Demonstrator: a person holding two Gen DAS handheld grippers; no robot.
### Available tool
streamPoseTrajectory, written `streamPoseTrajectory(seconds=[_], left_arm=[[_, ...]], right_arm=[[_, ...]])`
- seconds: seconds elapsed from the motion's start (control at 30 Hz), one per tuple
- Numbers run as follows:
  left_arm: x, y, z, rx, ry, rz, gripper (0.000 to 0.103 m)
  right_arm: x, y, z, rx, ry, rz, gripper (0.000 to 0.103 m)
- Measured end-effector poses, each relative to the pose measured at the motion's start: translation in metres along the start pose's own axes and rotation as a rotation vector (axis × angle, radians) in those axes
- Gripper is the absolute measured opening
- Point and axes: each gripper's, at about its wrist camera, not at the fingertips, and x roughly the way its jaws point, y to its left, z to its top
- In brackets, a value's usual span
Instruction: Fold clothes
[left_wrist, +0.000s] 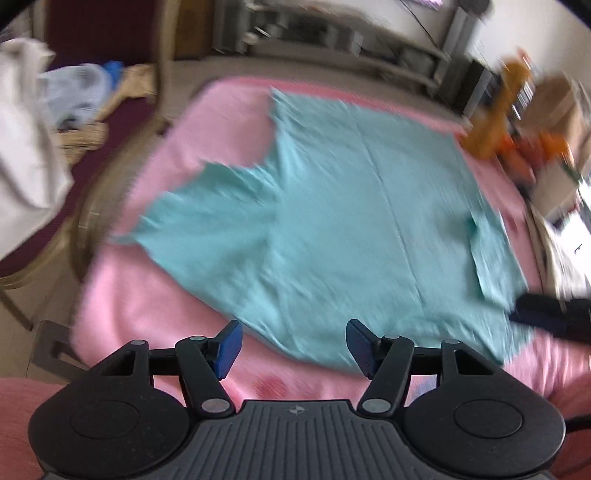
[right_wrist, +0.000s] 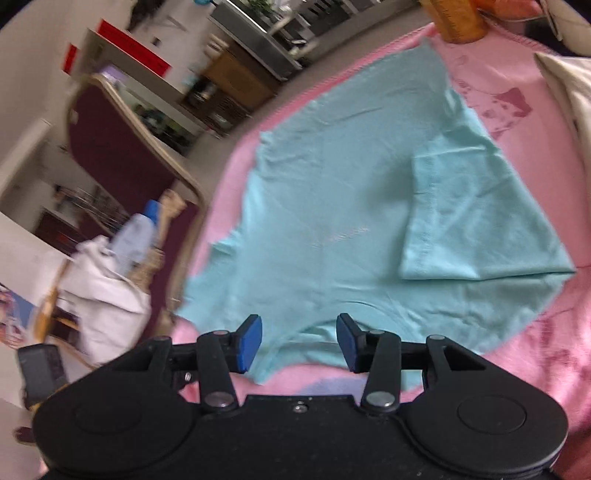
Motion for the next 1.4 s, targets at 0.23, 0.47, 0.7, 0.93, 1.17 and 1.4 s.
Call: streamPoseTrajectory(seconds=[0.23, 0.47, 0.7, 0.93, 1.17, 1.4], left_arm=[[0.001, 0.043, 0.012, -0.24, -0.038, 0.004, 0.059], [0.003, 0.068, 0.018, -0.348, -0.047, 0.038, 0.058], [0.004, 0.131, 0.041, -0.599, -0.094, 0.007, 0.059], [0.04, 0.15, 0.048, -0.776, -0.008, -0.124, 0.059], [0.061, 0.163, 0.047, -0.923, -0.002, -0.063, 0.045], [0.065, 0.165, 0.046, -0.959, -0.022, 0.029, 0.01]], right_arm=[[0.008, 0.001, 0.006, 0.036, -0.011, 0.031, 0.051], [0.02, -0.016, 0.006, 0.141, -0.013, 0.004, 0.052], [0.022, -0.029, 0.008, 0.243, -0.031, 0.021, 0.054], [0.027, -0.037, 0.01, 0.311, -0.037, 0.042, 0.055], [0.032, -0.035, 0.012, 0.301, -0.019, 0.054, 0.057], [0.028, -0.036, 0.012, 0.292, -0.031, 0.045, 0.058]])
